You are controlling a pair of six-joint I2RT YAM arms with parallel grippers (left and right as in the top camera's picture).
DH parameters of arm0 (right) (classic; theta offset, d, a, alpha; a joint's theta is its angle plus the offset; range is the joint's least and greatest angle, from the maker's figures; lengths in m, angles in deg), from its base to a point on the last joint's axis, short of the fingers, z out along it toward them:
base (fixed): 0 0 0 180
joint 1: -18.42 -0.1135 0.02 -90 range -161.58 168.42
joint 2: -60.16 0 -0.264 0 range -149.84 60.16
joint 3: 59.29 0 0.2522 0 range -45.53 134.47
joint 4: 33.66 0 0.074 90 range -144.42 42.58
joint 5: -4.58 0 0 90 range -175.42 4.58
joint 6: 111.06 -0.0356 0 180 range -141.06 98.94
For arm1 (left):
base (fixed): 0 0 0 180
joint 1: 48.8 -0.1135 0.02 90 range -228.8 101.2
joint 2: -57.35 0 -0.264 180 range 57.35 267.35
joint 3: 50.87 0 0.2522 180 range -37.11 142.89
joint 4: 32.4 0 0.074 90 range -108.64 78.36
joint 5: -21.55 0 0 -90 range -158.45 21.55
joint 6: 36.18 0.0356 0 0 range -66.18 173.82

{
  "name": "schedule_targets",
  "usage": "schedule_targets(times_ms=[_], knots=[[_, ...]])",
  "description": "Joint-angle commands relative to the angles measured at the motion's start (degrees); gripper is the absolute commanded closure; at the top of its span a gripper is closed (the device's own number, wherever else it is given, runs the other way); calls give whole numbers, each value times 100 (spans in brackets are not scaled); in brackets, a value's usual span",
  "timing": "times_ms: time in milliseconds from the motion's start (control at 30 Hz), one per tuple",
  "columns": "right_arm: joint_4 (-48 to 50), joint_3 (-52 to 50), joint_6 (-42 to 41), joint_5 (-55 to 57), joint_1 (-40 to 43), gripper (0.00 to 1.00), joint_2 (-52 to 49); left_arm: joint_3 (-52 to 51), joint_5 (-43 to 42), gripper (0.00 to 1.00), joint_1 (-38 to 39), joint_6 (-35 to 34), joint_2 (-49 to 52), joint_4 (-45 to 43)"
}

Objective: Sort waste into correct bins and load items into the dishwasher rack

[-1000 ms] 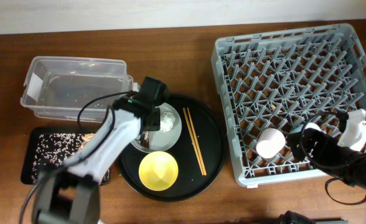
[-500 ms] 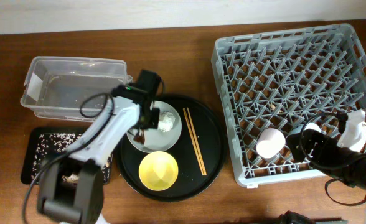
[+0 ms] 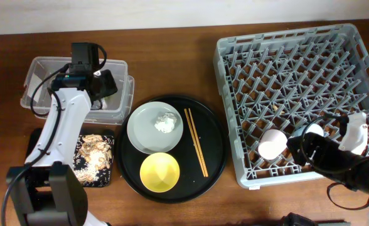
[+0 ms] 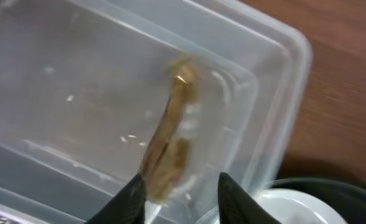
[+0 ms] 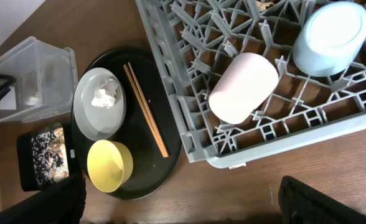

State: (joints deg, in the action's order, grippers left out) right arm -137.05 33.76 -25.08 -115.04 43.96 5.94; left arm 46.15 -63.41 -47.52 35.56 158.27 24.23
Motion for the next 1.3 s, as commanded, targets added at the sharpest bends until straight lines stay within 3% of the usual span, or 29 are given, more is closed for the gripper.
schedule_targets(times_ms=[0, 100, 200, 333, 433, 533, 567, 633, 700, 900, 1033, 1200, 1267], knots=[[-15, 63, 83, -79, 35, 1, 151, 551, -1043, 62, 179, -52, -258, 442], [-20, 63, 83, -59, 35, 1, 153, 507, -973, 62, 798, 140, -273, 1047], [-20, 63, 94, -55, 35, 1, 153, 208, 39, 62, 1740, 210, -120, 1189], [-22, 63, 190, -57, 35, 1, 153, -348, 835, 54, 2586, 205, 245, 826], [-22, 63, 190, -57, 35, 1, 153, -616, 828, 51, 2743, 203, 811, 334], [-39, 63, 190, -59, 35, 1, 153, -651, 828, 51, 2730, 210, 1342, 118], [-55, 63, 190, -59, 35, 1, 153, -651, 826, 58, 2732, 210, 1469, 90], [-63, 63, 190, -57, 35, 1, 153, -614, 828, 91, 2732, 286, 1460, 168], [-61, 63, 190, -59, 35, 1, 153, -326, 831, 100, 2732, 293, 1244, 560], [-61, 63, 188, -57, 35, 1, 153, 479, 942, 100, 2291, 295, 131, 1355], [-63, 63, 190, -59, 35, 1, 153, 518, 1121, 100, 1416, 289, -400, 1145], [-61, 63, 192, -57, 35, 1, 153, 483, 1086, 100, 400, 293, -15, 474], [-61, 63, 192, -57, 35, 1, 153, 498, 793, 32, 92, 358, 234, 302]])
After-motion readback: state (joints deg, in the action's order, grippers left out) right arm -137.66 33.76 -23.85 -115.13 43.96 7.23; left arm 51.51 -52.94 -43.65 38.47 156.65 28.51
